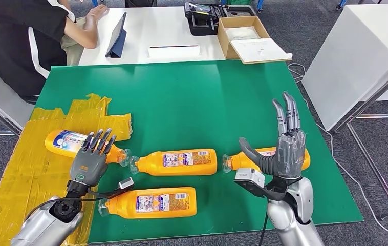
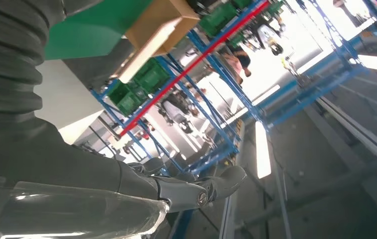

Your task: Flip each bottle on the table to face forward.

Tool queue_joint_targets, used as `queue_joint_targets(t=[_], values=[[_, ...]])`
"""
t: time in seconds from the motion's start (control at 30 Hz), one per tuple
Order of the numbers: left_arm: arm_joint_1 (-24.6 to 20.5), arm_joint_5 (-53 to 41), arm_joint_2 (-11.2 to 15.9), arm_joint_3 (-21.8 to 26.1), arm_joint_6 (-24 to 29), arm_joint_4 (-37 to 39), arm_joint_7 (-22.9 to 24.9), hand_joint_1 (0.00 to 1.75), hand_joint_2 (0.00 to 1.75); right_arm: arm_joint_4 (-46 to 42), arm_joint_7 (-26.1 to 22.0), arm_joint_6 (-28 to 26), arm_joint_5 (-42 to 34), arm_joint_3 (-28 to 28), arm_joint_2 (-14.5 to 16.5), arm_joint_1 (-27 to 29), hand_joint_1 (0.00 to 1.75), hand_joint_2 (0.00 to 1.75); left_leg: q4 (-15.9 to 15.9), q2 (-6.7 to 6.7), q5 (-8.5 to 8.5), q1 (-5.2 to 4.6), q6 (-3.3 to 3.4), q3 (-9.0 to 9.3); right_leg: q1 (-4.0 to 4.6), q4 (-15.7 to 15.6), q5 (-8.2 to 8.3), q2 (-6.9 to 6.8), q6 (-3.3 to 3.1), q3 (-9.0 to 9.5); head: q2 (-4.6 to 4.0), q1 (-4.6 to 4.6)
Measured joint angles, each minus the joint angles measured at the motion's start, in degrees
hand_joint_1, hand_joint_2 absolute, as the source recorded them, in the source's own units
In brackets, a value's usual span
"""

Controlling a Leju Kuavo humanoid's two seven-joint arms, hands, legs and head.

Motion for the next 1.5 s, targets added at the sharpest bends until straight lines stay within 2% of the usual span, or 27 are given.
queue_joint_targets(t=[0.1,0.23,0.3,0.37,0.43,0.63,0.8,0.93,1.07,1.17,1.23,1.5], values=[[0.56,0.01,-0.16,0.6,0.0,-0.42,-0.55,0.0,1.75,0.34,3.56,3.32,2.61,-0.03,-0.79,-0.88,0.0,1.75,0.0,0.0,0.0,0.0,0.0,0.0,0.0,0.0,0.0,0.0,0.0,0.01,0.0,0.01],[2.94,0.0,-1.14,3.23,0.01,-3.3,-3.23,0.0,1.75,1.49,10.47,13.31,5.93,-0.32,-3.25,-3.3,0.0,1.75,0.01,0.05,0.0,-0.04,0.0,0.0,-0.02,0.0,0.01,0.01,0.01,-0.01,0.0,-0.02],[5.14,0.01,-3.13,6.97,0.08,-8.23,-6.6,0.0,1.75,3.43,12.76,19.07,5.9,-0.95,-6.12,-5.95,0.0,1.75,0.03,-0.05,0.04,-0.13,0.06,-0.02,-0.03,-0.01,0.01,-0.07,0.02,-0.07,0.0,-0.03],[6.81,0.02,-5.76,11.34,0.16,-13.3,-9.31,0.0,1.75,5.87,13.53,22.36,5.75,-2.01,-9.07,-8.58,0.0,1.75,0.04,-0.28,0.1,-0.21,0.14,-0.08,-0.02,-0.01,0.0,-0.28,0.02,-0.05,0.0,0.02],[8.04,0.02,-7.42,14.14,0.16,-16.51,-9.52,0.0,1.75,7.68,13.36,22.85,6.64,-2.88,-10.82,-10.35,0.0,1.75,0.04,-0.3,0.11,-0.25,0.19,-0.14,-0.02,-0.01,0.01,-0.36,0.04,0.04,0.0,0.02],[10.98,-0.01,-8.96,18.6,0.13,-23.14,-6.47,0.0,1.75,10.17,14.48,23.02,10.61,-3.95,-13.06,-11.43,0.0,1.75,0.05,-0.32,0.1,-0.23,0.21,-0.15,-0.05,-0.03,0.01,-0.39,0.04,-0.03,0.0,-0.01],[12.58,-0.07,-11.15,21.13,0.11,-25.49,-8.51,0.0,1.75,11.16,15.09,23.79,11.75,-4.23,-13.76,-11.57,0.0,1.75,0.04,-0.31,0.1,-0.18,0.21,-0.15,-0.06,-0.03,0.01,-0.4,0.04,-0.04,0.0,-0.01],[13.59,1.73,-13.98,24.59,0.11,-26.82,-13.48,0.0,1.75,11.86,15.17,25.46,12.14,-4.42,-14.45,-11.53,0.0,1.75,0.04,-0.29,0.1,-0.17,0.2,-0.14,-0.06,-0.03,0.01,-0.4,0.04,-0.03,0.0,-0.01],[13.89,10.63,-18.05,30.46,0.08,-26.55,-25.77,0.0,1.75,12.52,15.02,30.99,11.12,-4.38,-15.5,-11.5,0.0,1.75,0.04,-0.3,0.1,-0.17,0.2,-0.12,-0.06,-0.03,0.01,-0.4,0.04,-0.06,0.0,-0.02],[13.34,21.57,-21.01,34.9,0.05,-24.03,-34.47,0.0,1.75,13.34,12.69,39.79,8.08,-3.87,-18.24,-11.49,0.0,1.75,0.05,-0.42,0.1,-0.19,0.21,-0.09,-0.05,-0.05,0.01,-0.48,0.04,-0.1,0.0,-0.02],[13.15,26.75,-22.02,36.2,0.02,-22.21,-36.39,0.0,1.75,14.18,10.67,44.35,6.07,-3.32,-21.19,-11.45,0.0,1.75,0.05,-0.5,0.1,-0.21,0.21,-0.16,-0.06,-0.04,0.01,-0.54,0.04,-0.08,0.0,-0.01],[12.86,34.35,-23.21,36.5,0.0,-18.43,-37.09,0.0,1.75,15.69,7.15,53.25,1.14,-0.6,-30.7,-11.39,0.0,1.75,0.09,-0.48,0.09,-0.3,0.23,-0.18,-0.09,-0.06,0.01,-0.55,0.05,-0.18,0.0,-0.02]])
